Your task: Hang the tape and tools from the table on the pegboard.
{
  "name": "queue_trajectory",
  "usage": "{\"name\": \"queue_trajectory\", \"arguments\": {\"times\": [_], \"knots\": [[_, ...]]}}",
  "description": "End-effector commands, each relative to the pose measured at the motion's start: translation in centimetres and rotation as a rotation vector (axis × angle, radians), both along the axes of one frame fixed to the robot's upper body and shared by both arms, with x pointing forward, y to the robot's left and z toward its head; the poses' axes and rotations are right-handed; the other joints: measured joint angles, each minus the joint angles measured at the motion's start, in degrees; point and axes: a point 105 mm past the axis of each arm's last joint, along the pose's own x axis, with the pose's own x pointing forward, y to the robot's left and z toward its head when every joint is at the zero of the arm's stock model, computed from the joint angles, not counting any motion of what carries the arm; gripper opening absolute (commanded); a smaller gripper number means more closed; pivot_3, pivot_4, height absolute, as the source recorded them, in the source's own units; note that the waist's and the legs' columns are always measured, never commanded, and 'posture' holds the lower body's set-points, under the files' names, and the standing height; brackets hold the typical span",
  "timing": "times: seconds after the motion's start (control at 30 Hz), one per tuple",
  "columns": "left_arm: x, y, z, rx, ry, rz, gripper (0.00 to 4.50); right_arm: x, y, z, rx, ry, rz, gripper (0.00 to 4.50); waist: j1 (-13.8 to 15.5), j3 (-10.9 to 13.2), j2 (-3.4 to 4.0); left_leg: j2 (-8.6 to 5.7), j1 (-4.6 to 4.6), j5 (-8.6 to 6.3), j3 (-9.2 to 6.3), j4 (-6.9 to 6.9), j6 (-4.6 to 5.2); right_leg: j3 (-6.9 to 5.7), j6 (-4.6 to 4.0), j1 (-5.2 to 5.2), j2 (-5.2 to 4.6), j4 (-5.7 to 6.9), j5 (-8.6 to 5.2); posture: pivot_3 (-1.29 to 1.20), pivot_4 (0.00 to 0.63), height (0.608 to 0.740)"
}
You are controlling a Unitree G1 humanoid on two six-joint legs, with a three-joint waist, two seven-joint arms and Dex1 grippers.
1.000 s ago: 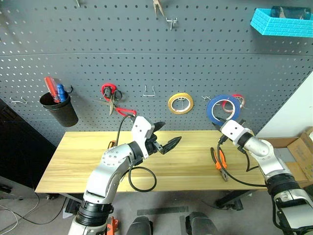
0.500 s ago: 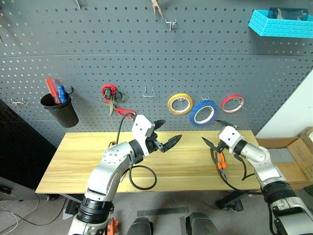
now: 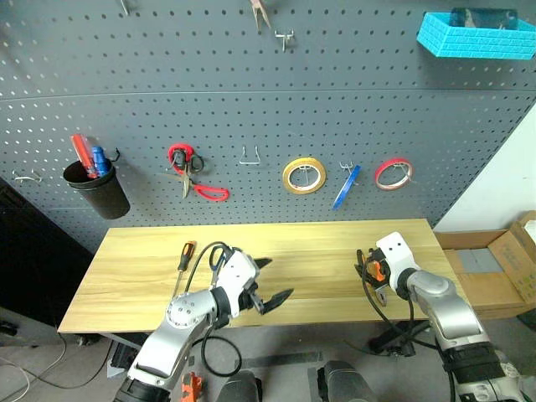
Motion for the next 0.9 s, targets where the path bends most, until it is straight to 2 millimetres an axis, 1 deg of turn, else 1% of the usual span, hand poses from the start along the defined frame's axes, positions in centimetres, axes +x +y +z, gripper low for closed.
{"name": "queue_trajectory", "arguments": {"times": [0.03,0.07,0.1,0.17,0.23,0.3,0.4,0.47,0.57,0.7,0.77,0.83,0.9], "knots": [[0.3,-1.0,0.9,0.034,-0.104,-0.061,4.5,0.7,-0.8,0.5,0.021,0.051,-0.079,4.49,0.3,0.9,0.04,-0.01,-0.06,0.02,-0.03,0.01,0.03,-0.01,0.0,-0.04,0.0,0.0,0.02,-0.03,0.235,0.74],[0.4,-1.4,1.2,0.029,-0.115,-0.067,4.5,0.8,-1.0,0.3,0.014,0.073,-0.091,4.49,0.5,1.4,0.09,-0.03,-0.1,0.03,-0.05,0.02,0.04,-0.04,0.0,-0.04,-0.02,0.0,0.03,-0.02,0.248,0.74],[0.6,-1.7,1.4,0.022,-0.124,-0.073,4.5,0.8,-1.3,0.1,0.011,0.093,-0.106,4.49,0.5,1.6,0.12,-0.05,-0.15,0.03,-0.06,0.02,0.04,-0.04,-0.03,-0.07,-0.04,-0.01,0.15,-0.02,0.248,0.74],[0.8,-2.1,1.9,0.009,-0.133,-0.079,4.5,1.0,-1.9,-0.2,-0.017,0.116,-0.117,4.49,0.4,1.9,0.15,-0.05,-0.45,0.02,-0.12,0.01,0.05,-0.12,0.12,-0.27,-0.05,-0.1,0.39,-0.02,0.258,0.74],[0.9,-2.5,2.3,0.001,-0.14,-0.083,4.5,1.5,-3.4,-0.2,-0.085,0.108,-0.131,4.49,0.2,2.4,0.16,-0.06,-0.5,-0.03,-0.12,-0.01,0.12,-0.15,0.13,-0.29,-0.08,-0.12,0.39,-0.01,0.274,0.74],[1.0,-2.5,2.5,-0.01,-0.14,-0.075,4.5,2.0,-4.8,-0.1,-0.157,0.088,-0.134,4.49,0.1,2.9,0.22,-0.06,-0.63,-0.15,-0.09,-0.02,0.32,-0.14,0.14,-0.42,-0.1,-0.15,0.35,-0.01,0.281,0.74],[1.1,-2.2,2.8,-0.018,-0.136,-0.059,4.5,2.5,-5.8,-0.1,-0.184,0.092,-0.157,4.49,-0.2,3.9,0.15,-0.07,-1.11,-0.19,0.01,-0.03,0.4,-0.04,0.15,-1.0,-0.12,-0.08,0.34,0.0,0.298,0.74],[0.8,-2.0,2.7,-0.013,-0.13,-0.061,4.5,2.8,-5.7,-0.3,-0.165,0.104,-0.17,4.49,-0.4,4.3,0.04,-0.04,-1.22,-0.19,0.02,-0.06,0.4,-0.04,0.15,-1.14,-0.12,-0.06,0.33,0.0,0.306,0.74],[0.4,-1.9,2.7,-0.009,-0.122,-0.063,4.5,3.0,-5.0,-0.7,-0.084,0.149,-0.211,4.49,-0.8,5.0,-0.08,-0.02,-1.23,-0.2,0.0,-0.07,0.42,-0.05,0.12,-1.14,-0.12,-0.06,0.32,0.01,0.317,0.74],[0.2,-2.0,2.7,-0.011,-0.116,-0.061,4.5,3.4,-4.1,-1.0,-0.041,0.185,-0.223,4.49,-0.9,5.7,-0.32,-0.03,-1.23,-0.2,-0.02,-0.01,0.41,-0.04,0.12,-1.13,-0.12,-0.04,0.32,0.02,0.326,0.74],[0.1,-2.1,2.8,-0.013,-0.115,-0.06,4.5,3.5,-4.2,-1.1,-0.016,0.208,-0.253,4.49,-0.9,5.9,-0.34,-0.03,-1.22,-0.2,-0.02,-0.02,0.41,-0.04,0.12,-1.13,-0.12,-0.04,0.32,0.02,0.328,0.74],[0.0,-2.2,2.9,-0.015,-0.115,-0.06,4.5,3.5,-4.6,-1.4,0.014,0.24,-0.308,4.49,-0.8,5.9,-0.37,-0.02,-1.22,-0.2,-0.03,-0.04,0.41,-0.06,0.12,-1.13,-0.12,-0.05,0.32,0.03,0.328,0.74],[0.0,-2.3,3.0,-0.016,-0.115,-0.06,4.5,3.8,-5.0,-1.5,0.002,0.242,-0.317,4.49,-0.8,6.0,-0.41,-0.02,-1.23,-0.2,-0.03,-0.04,0.41,-0.06,0.12,-1.13,-0.12,-0.05,0.32,0.03,0.332,0.74]]}}
